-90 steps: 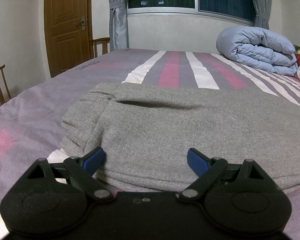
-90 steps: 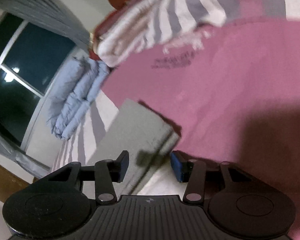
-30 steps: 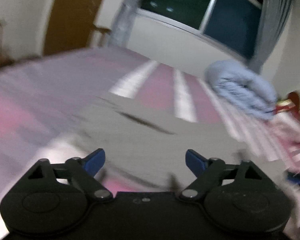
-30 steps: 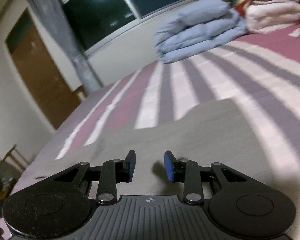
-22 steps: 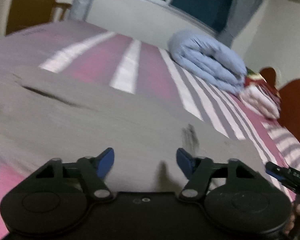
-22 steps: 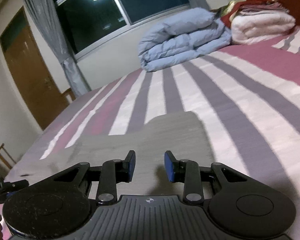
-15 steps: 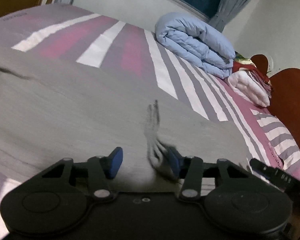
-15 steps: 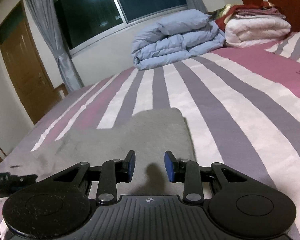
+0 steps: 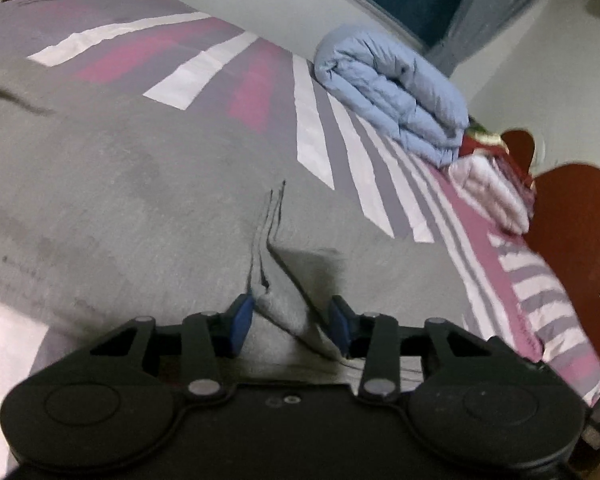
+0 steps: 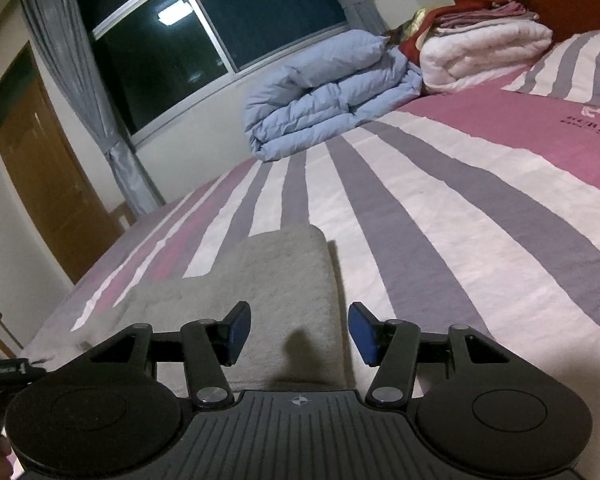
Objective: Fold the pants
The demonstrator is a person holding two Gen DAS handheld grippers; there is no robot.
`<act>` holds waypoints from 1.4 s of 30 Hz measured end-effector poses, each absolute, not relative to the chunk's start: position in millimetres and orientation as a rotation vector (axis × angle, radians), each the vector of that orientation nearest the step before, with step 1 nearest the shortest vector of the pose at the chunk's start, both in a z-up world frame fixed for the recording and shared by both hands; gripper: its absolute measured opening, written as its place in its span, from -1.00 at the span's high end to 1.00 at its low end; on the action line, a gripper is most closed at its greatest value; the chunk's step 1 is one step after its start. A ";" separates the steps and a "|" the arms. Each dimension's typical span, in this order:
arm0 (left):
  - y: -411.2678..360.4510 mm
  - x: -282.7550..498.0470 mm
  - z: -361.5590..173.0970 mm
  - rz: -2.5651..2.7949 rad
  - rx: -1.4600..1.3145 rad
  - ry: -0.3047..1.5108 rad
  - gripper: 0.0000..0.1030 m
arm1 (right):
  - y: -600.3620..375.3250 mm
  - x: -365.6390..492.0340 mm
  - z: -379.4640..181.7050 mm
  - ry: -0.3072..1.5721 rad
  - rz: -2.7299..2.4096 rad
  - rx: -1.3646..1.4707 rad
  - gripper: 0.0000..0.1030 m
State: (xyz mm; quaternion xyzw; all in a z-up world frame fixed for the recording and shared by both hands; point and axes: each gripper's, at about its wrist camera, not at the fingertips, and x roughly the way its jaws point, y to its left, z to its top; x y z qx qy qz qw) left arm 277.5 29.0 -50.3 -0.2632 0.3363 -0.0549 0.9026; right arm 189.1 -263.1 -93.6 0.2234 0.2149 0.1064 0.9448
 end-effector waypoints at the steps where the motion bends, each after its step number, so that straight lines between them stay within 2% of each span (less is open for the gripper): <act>1: 28.0 276.5 -48.1 -0.121 -0.555 0.681 0.32 | -263.7 189.7 -94.6 0.442 0.217 0.462 -0.06; 3: 30.0 272.1 -45.8 -0.117 -0.573 0.667 0.27 | -263.5 189.2 -95.4 0.447 0.216 0.463 -0.06; 4: 30.6 271.0 -45.3 -0.114 -0.584 0.660 0.17 | -263.6 188.5 -95.1 0.446 0.217 0.464 -0.06; 5: 31.2 271.2 -45.7 -0.115 -0.592 0.657 -0.06 | -263.6 187.7 -94.6 0.443 0.219 0.464 -0.06; 6: 31.8 274.0 -46.9 -0.108 -0.593 0.663 -0.15 | -263.5 188.1 -95.0 0.443 0.218 0.464 -0.06; 8: 31.9 282.8 -49.1 -0.101 -0.594 0.680 -0.16 | -263.0 188.5 -95.8 0.447 0.220 0.463 -0.06; 9: 33.4 288.8 -51.5 -0.108 -0.610 0.692 -0.12 | -263.0 188.7 -96.2 0.449 0.220 0.464 -0.06; 10: 34.7 294.9 -54.4 -0.110 -0.631 0.707 0.01 | -262.3 188.1 -96.3 0.449 0.218 0.463 -0.06; 11: 35.3 301.5 -56.8 -0.114 -0.640 0.724 0.28 | -262.0 188.1 -96.5 0.450 0.217 0.458 -0.06; 12: 34.4 307.5 -58.2 -0.124 -0.633 0.734 0.47 | -262.1 188.9 -96.3 0.452 0.217 0.454 -0.06; 13: 32.6 311.8 -59.3 -0.135 -0.618 0.743 0.80 | -261.5 189.4 -96.6 0.453 0.214 0.448 -0.06; 15: 27.9 310.4 -51.6 -0.175 -0.582 0.684 0.82 | -259.6 191.3 -98.2 0.459 0.218 0.439 -0.06; 18: 22.0 281.2 -37.9 -0.161 -0.499 0.501 0.82 | -251.8 195.3 -100.8 0.478 0.224 0.407 -0.06; 21: 26.8 275.2 -67.1 -0.053 -0.490 0.594 0.81 | -245.1 201.9 -105.9 0.515 0.205 0.357 -0.06; 24: 33.2 275.7 -80.3 -0.085 -0.493 0.624 0.71 | -240.4 198.2 -96.2 0.445 0.235 0.330 -0.06; 25: 35.2 276.7 -77.0 -0.092 -0.497 0.628 0.62 | -236.5 196.9 -91.8 0.418 0.269 0.312 -0.06; 27: 41.3 277.0 -65.9 -0.069 -0.489 0.603 0.41 | -221.1 206.3 -94.8 0.477 0.312 0.228 -0.05; 29: 47.3 278.1 -54.4 -0.040 -0.450 0.556 -0.02 | -208.8 223.5 -108.3 0.602 0.301 0.143 -0.05; 30: 49.0 283.1 -49.3 -0.036 -0.418 0.563 -0.08 | -209.1 223.8 -106.0 0.586 0.294 0.138 -0.05; 36: 41.6 330.6 -44.7 -0.051 -0.303 0.613 -0.11 | -210.8 249.8 -79.3 0.493 0.291 0.177 -0.05; 38: 42.5 350.3 -61.9 -0.034 -0.326 0.703 -0.05 | -203.9 265.8 -78.9 0.531 0.274 0.145 -0.05; 40: 44.7 350.9 -68.1 -0.028 -0.301 0.699 -0.09 | -197.2 282.2 -94.0 0.641 0.268 0.125 -0.05; 42: 45.0 348.0 -63.3 -0.032 -0.297 0.700 -0.05 | -202.2 269.8 -91.5 0.590 0.277 0.138 -0.05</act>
